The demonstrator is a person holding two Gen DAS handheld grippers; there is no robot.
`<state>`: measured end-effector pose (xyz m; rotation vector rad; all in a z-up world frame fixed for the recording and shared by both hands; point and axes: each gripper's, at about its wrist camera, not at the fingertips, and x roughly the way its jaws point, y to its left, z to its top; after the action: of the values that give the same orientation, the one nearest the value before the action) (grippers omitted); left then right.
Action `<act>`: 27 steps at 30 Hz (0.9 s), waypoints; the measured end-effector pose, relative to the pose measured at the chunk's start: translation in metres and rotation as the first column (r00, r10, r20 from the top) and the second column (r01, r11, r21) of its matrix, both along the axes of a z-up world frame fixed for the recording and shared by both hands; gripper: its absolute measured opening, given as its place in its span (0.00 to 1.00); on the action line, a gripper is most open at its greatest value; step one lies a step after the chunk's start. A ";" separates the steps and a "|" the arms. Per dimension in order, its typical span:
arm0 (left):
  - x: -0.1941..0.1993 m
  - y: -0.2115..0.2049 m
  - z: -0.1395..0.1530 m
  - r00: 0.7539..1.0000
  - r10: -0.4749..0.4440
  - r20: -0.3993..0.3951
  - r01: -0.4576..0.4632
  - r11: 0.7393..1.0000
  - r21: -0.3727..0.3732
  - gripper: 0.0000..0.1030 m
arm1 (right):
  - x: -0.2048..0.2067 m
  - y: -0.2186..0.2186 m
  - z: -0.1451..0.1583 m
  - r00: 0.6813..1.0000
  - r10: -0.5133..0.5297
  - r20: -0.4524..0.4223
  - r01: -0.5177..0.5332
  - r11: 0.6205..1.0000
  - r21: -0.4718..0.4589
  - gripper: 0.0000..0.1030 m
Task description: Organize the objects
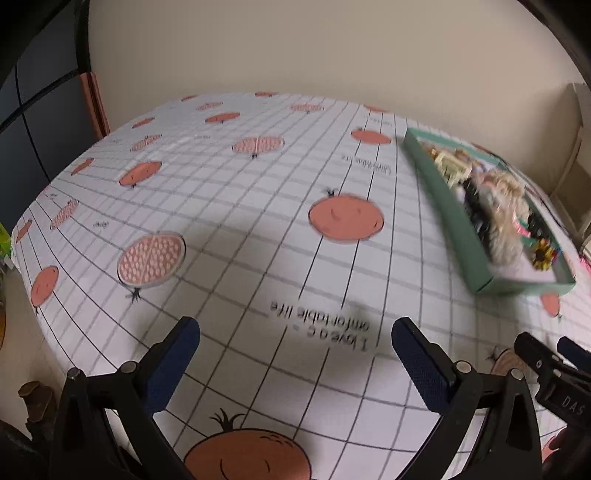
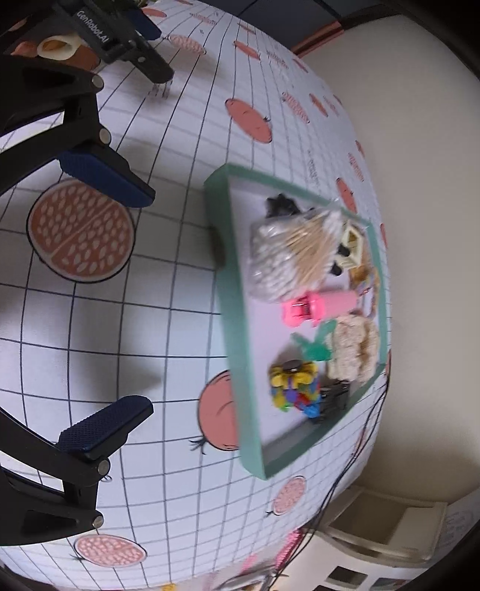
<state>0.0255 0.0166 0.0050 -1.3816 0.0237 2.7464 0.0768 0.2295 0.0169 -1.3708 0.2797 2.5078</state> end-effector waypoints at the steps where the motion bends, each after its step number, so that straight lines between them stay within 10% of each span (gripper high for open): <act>1: 0.001 -0.001 -0.003 1.000 -0.001 0.005 0.001 1.000 -0.004 1.00 | 0.000 -0.001 -0.003 1.000 0.004 0.009 -0.004 1.000 0.010 1.00; 27: 0.005 -0.004 -0.015 0.999 0.032 -0.003 -0.032 0.999 -0.014 1.00 | 0.000 -0.008 -0.005 0.999 -0.033 0.009 0.032 0.998 0.057 1.00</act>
<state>0.0302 0.0130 -0.0104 -1.3937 0.0208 2.7788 0.0768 0.2217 0.0122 -1.3457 0.2245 2.4625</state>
